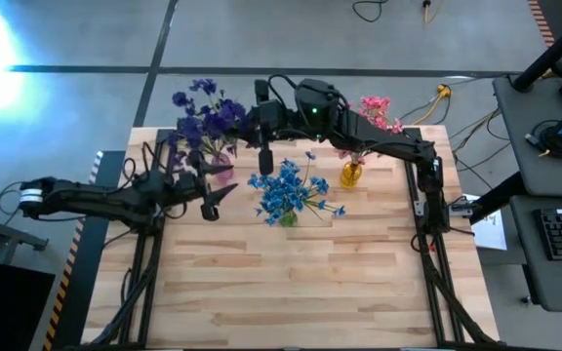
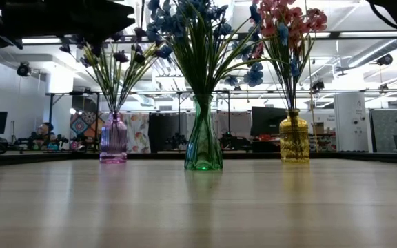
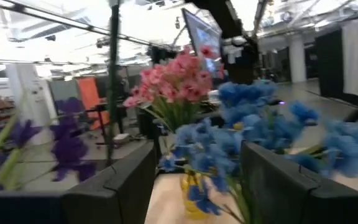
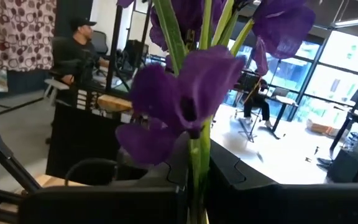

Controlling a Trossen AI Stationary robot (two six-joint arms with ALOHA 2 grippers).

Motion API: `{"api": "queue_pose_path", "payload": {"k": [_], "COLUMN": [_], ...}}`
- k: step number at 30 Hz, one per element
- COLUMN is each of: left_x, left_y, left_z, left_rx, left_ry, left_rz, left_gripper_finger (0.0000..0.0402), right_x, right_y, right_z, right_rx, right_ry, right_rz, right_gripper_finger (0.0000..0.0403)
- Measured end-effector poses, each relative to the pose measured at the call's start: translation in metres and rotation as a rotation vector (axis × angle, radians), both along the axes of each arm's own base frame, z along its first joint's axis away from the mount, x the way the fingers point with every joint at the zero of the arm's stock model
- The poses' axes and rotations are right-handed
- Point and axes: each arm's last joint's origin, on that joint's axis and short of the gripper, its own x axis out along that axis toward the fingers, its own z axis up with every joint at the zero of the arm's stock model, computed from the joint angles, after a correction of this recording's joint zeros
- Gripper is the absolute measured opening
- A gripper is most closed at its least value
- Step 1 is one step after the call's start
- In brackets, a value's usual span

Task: Sort flowers into vase by color
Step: Put the violet flowers into the violet vase

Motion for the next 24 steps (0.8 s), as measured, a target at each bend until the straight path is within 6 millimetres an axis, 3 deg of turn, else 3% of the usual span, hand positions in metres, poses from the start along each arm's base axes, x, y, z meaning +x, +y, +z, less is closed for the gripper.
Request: {"api": "queue_pose_path", "payload": {"k": [15,24], "left_x": [-0.016,-0.018], "left_y": [-0.008,-0.011], "left_z": [-0.025,-0.039], "left_rx": [-0.249,-0.381], "left_ry": [0.274,0.394], "left_rz": [-0.062,-0.063], "left_gripper_finger": [0.0216,0.0216], "right_x": [0.004,0.007], "right_y": [-0.002,-0.015], "right_z": [-0.008,-0.016], "right_rx": [0.007,0.015], "right_ry": [-0.001,-0.038], "right_rz": [0.068,0.093], "right_gripper_finger": [0.0017,0.0017]}}
